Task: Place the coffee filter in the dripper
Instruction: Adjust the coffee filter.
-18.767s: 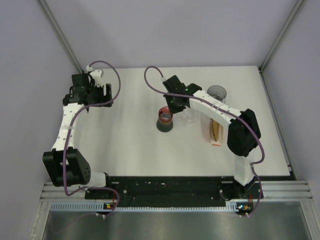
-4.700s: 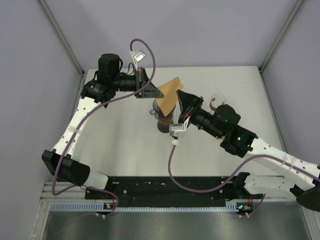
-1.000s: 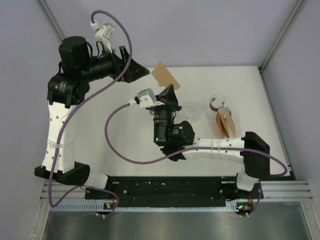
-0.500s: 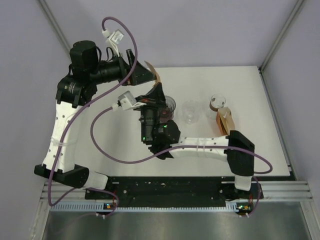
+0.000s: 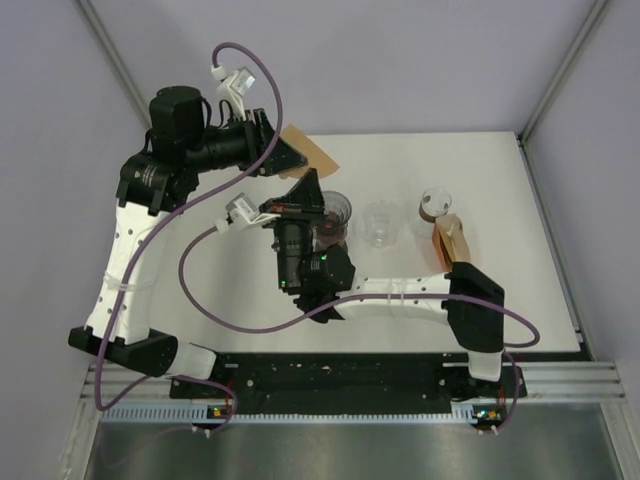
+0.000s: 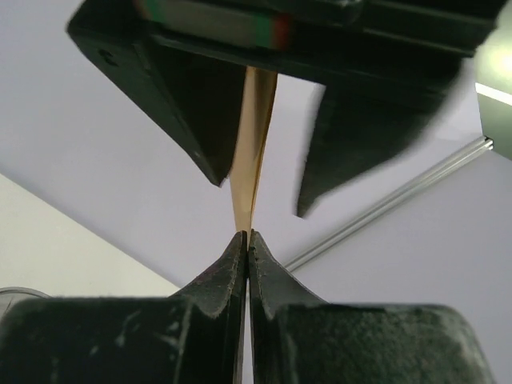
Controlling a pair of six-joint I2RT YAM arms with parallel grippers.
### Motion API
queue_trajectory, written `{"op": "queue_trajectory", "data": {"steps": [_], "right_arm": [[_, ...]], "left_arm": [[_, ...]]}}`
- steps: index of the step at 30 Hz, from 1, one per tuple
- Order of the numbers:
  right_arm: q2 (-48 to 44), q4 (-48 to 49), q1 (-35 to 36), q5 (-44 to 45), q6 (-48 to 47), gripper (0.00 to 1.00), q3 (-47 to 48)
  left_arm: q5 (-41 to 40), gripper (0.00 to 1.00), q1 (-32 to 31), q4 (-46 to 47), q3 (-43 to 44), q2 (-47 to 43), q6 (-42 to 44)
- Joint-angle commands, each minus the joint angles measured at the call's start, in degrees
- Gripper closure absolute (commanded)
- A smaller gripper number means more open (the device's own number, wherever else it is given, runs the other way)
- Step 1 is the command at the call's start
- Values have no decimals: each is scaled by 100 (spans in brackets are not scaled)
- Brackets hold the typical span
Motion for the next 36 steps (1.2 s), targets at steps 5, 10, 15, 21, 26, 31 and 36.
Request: {"op": "queue_trajectory", "data": {"steps": [5, 10, 15, 21, 26, 31, 36], "right_arm": [[-532, 1268, 46, -60, 292, 100, -250], [-1409, -2054, 46, -68, 2660, 50, -689], [-3272, -8360, -714, -3993, 8037, 1, -137], [-4172, -8603, -3220, -8897, 10433, 1, -409], [-3522, -8594, -4347, -11386, 11516, 3, 83], [-3038, -8603, -4366, -12346, 11552, 13, 408], [-2897, -8437, -4287, -12733, 11701, 29, 515]], "left_arm": [[-293, 100, -13, -42, 179, -138, 420], [-477, 100, -4, -217, 468, -103, 761], [-452, 100, -4, -630, 776, -121, 1710], [-66, 100, -320, -1376, 961, -182, 2957], [295, 100, -750, -1913, 1049, -243, 3714], [251, 100, -1024, -2098, 1014, -305, 3970], [217, 100, -1147, -2169, 1014, -270, 4058]]}}
